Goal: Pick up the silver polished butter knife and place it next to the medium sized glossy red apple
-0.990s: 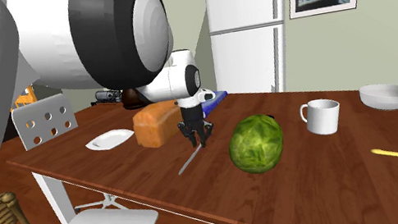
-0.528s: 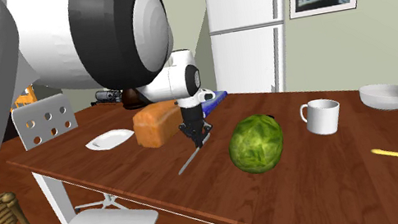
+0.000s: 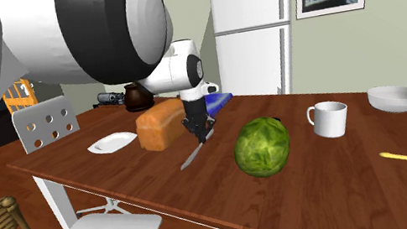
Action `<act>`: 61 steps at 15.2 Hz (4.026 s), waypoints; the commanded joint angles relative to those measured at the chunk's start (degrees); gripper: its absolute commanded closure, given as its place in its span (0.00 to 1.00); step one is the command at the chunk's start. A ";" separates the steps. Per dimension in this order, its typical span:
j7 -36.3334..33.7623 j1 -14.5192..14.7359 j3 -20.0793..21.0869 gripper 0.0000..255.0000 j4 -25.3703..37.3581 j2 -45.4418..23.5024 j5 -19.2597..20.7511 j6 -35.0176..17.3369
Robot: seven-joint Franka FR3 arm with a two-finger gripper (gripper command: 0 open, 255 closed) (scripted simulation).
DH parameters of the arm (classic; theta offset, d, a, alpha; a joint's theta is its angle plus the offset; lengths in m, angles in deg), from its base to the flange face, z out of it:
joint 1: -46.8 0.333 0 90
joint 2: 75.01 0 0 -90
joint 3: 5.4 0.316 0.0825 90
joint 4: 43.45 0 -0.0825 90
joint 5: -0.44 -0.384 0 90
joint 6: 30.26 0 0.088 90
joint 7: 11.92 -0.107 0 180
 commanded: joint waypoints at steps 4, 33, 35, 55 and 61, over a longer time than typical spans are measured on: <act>0.36 -0.15 0.33 1.00 1.25 1.66 -0.53 2.89; 6.22 -3.98 0.52 1.00 8.75 8.90 -3.37 17.20; 8.57 -6.06 0.07 1.00 6.40 10.49 -4.05 16.32; 32.92 -23.65 -6.47 1.00 2.41 13.57 -8.52 14.80; 39.80 -28.31 -8.42 1.00 7.83 10.07 -9.24 16.72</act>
